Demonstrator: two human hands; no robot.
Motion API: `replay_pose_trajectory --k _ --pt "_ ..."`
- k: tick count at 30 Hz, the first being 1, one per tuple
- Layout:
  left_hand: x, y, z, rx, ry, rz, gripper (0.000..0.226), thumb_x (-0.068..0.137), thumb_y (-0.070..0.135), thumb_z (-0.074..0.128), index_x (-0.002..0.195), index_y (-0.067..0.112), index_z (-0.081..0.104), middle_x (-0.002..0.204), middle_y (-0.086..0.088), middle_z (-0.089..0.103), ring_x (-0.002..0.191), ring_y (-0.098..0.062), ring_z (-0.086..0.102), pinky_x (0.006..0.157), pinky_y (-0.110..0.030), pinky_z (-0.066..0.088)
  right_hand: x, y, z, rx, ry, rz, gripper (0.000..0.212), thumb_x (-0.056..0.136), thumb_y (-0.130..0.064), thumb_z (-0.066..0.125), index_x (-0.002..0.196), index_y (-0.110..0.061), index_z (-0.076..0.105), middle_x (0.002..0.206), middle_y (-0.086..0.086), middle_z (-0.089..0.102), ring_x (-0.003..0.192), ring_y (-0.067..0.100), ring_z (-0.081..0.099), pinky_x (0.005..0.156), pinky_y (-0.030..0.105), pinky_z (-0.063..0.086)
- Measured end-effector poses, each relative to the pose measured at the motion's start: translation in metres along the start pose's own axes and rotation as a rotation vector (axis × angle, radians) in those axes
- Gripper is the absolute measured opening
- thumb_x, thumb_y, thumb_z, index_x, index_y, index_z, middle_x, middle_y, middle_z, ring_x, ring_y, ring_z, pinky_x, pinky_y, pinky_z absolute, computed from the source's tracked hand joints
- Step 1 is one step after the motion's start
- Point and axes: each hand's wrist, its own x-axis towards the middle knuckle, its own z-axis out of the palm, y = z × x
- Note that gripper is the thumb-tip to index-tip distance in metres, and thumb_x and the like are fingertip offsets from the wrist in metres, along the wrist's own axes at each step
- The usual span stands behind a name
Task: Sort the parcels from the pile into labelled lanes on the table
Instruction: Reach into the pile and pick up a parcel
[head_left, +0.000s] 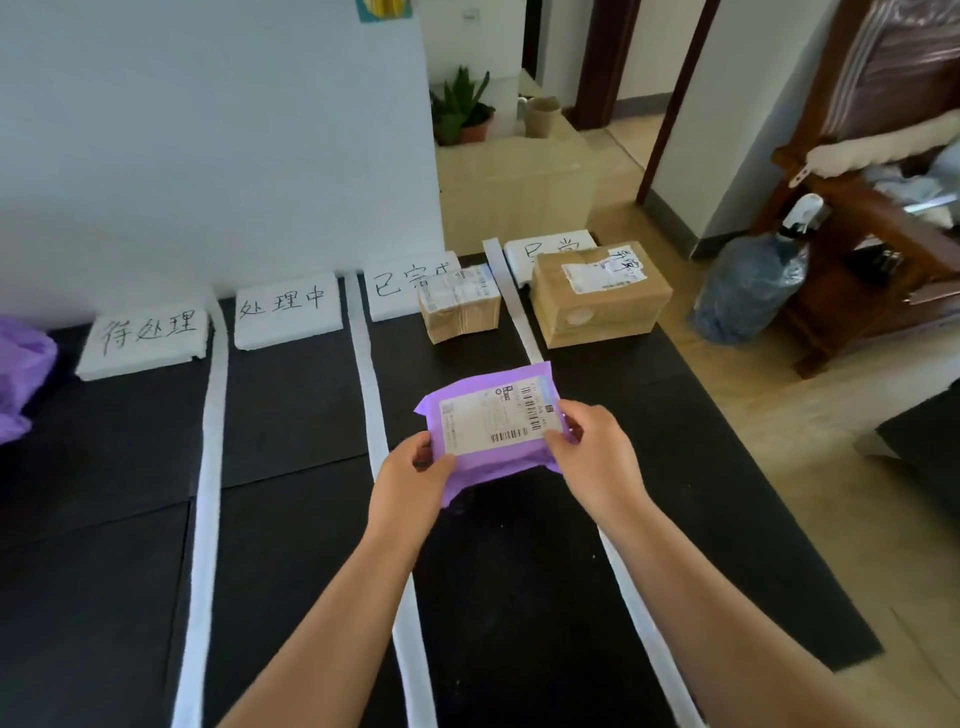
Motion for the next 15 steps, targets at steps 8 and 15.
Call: replay_pose_trajectory --k 8,15 --pt "0.092 0.017 0.033 0.061 0.051 -0.055 0.036 0.096 0.017 0.055 0.132 0.019 0.049 0.12 0.004 0.06 0.095 -0.009 0.058 0.068 -0.023 0.045 0.099 0.007 0.024 -0.008 -0.121 -0.033 0.052 0.096 -0.018 0.062 0.144 -0.026 0.043 0.136 -0.001 0.052 0.118 0.012 0.056 0.085 0.023 0.051" --pt "0.148 0.019 0.05 0.181 0.001 -0.122 0.036 0.098 0.014 0.05 0.133 0.016 0.054 0.135 -0.005 0.052 0.104 -0.017 0.055 0.073 -0.023 0.043 0.156 0.018 0.045 -0.058 -0.227 -0.07 0.053 0.099 -0.013 0.057 0.149 -0.022 0.041 0.147 0.0 0.045 0.129 0.016 0.051 0.095 0.024 0.047"
